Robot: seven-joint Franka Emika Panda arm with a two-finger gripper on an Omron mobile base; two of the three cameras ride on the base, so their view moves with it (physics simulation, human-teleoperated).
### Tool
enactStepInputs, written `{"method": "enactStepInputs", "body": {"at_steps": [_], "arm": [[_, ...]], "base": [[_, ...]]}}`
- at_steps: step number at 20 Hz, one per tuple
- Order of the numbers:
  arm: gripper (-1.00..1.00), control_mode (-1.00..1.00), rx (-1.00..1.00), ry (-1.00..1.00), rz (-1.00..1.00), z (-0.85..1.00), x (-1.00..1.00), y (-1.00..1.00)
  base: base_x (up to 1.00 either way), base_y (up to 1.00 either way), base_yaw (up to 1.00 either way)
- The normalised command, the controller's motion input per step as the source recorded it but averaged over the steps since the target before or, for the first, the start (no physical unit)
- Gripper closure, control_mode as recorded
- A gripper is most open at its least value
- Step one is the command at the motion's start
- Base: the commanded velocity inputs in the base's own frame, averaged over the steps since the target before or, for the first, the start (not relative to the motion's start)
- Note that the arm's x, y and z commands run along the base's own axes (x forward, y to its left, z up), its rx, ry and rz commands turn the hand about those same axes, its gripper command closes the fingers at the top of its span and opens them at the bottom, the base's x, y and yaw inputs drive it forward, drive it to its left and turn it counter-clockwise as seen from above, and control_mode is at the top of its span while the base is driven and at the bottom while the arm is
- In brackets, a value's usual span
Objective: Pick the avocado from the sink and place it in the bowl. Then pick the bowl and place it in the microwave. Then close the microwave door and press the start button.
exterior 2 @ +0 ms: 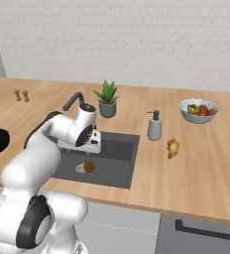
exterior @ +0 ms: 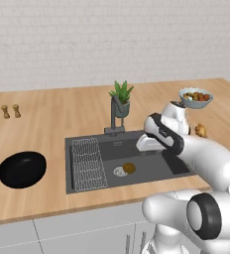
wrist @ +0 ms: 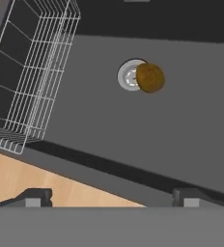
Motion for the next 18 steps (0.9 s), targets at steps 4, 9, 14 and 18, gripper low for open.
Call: {"method": "enactStepInputs", "body": {"at_steps": [4,9,14,18], "arm": [[-1.00,-1.00,0.00,0.05,0.00,-0.55,0.21,0.00],[-1.00,-1.00,0.00,0.02,0.00,-0.48,0.34,0.01],[-1.00,-1.00,0.00,0.04,0.00,-0.56,0.35,0.00],[-1.00,-1.00,0.00,0.04,0.00,-0.31,0.48,0.03]], "base": [[0.00,0.00,0.00],[0.00,0.00,0.00],[0.00,0.00,0.00],[0.00,0.00,0.00]]}}
